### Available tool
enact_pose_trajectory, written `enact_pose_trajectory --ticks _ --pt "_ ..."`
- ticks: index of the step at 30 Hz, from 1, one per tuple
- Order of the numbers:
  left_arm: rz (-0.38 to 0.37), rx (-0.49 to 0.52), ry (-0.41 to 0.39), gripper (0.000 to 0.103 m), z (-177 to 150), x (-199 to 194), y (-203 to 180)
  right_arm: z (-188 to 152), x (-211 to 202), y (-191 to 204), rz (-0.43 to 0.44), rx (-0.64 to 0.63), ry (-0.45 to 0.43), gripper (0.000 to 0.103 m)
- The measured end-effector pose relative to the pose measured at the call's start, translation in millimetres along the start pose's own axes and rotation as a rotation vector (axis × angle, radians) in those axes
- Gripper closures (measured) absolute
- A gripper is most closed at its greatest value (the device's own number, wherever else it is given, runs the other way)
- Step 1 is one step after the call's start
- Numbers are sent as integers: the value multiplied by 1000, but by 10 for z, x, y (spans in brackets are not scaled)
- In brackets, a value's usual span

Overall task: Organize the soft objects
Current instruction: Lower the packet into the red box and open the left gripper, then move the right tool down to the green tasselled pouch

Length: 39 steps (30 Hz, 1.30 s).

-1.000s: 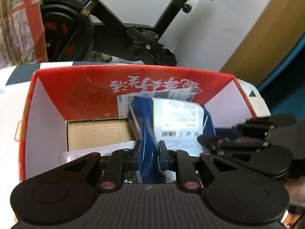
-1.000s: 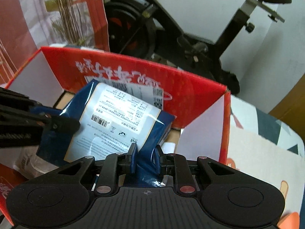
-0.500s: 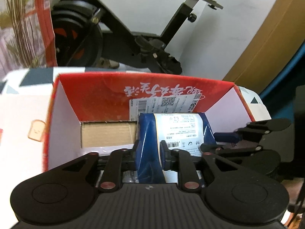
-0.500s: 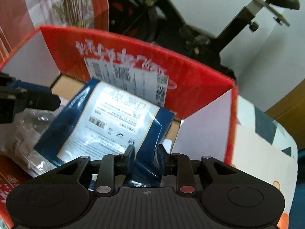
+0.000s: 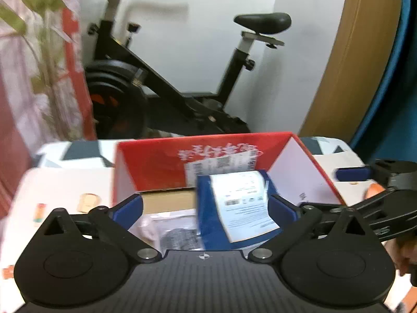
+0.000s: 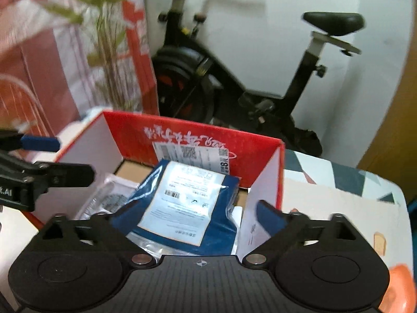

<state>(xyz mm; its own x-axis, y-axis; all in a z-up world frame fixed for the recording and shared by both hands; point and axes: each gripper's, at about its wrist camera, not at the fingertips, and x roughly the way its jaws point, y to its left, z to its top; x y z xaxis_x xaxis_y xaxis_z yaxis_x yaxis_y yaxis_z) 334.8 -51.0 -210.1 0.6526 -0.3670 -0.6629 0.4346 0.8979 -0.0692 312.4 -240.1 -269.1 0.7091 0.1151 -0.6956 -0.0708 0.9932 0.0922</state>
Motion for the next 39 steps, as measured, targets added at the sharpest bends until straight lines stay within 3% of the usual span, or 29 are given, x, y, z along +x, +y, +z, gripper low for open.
enact_pose_trajectory --ticks 7,15,26,39 --pt "53 2 -64 0 -254 -367 16 -298 -456 -46 14 105 -118 0" --pt "100 -78 -124 0 -735 -678 127 -775 -771 -49 36 188 -208 0" --pt "65 -118 -104 0 -1285 -799 41 -1455 -787 76 41 213 -203 0" --pt "88 -144 -51 0 -1590 -756 -63 -1855 -708 225 39 160 -125 6"
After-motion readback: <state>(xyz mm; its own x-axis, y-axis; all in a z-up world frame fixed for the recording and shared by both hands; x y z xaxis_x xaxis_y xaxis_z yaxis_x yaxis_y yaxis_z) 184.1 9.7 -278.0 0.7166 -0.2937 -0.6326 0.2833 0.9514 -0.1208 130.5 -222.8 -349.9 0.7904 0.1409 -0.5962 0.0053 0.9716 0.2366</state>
